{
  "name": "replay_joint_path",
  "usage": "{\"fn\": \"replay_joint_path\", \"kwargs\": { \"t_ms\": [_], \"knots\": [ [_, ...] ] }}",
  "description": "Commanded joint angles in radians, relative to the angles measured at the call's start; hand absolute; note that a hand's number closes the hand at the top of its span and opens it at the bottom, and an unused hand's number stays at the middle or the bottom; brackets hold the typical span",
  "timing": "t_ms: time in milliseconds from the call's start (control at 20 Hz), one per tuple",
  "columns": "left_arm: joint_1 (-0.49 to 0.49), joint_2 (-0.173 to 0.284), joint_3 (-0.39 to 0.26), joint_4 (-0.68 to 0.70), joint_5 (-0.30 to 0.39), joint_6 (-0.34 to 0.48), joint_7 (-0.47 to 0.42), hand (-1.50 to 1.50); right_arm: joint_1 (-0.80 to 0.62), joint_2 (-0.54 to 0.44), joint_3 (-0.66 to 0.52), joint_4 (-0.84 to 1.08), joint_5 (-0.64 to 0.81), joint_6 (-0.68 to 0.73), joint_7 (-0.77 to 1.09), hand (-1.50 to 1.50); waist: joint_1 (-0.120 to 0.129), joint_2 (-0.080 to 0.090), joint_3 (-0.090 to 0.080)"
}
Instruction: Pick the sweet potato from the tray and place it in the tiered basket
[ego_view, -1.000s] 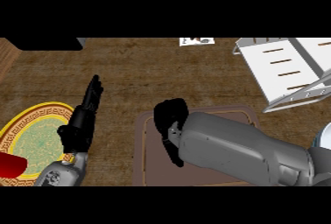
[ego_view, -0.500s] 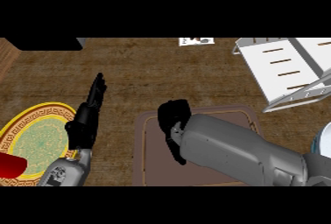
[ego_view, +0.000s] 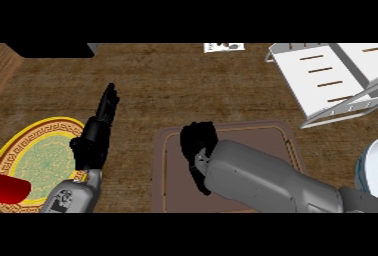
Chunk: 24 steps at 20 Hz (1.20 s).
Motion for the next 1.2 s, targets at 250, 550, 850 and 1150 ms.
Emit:
{"fn": "replay_joint_path", "kwargs": {
  "t_ms": [250,550,850,1150],
  "knots": [
    [-0.036,-0.016,0.045,0.060,0.007,-0.045,-0.017,0.00,0.103,0.049,-0.072,-0.018,0.169,-0.012,0.093,-1.50,-0.004,0.001,0.000],
    [0.037,-0.017,0.007,-0.083,-0.036,-0.022,0.046,0.00,0.107,0.056,-0.006,0.041,0.360,-0.007,-0.034,1.50,0.012,0.000,0.000],
    [0.053,-0.047,0.017,0.003,-0.053,-0.035,-0.044,0.00,0.194,0.004,-0.015,0.042,0.531,-0.064,-0.149,1.50,0.001,0.002,0.000],
    [0.035,-0.028,0.038,-0.039,-0.043,-0.015,0.002,0.00,0.086,-0.157,-0.465,0.396,0.343,-0.203,0.198,1.50,-0.044,0.023,0.000]
  ]
}}
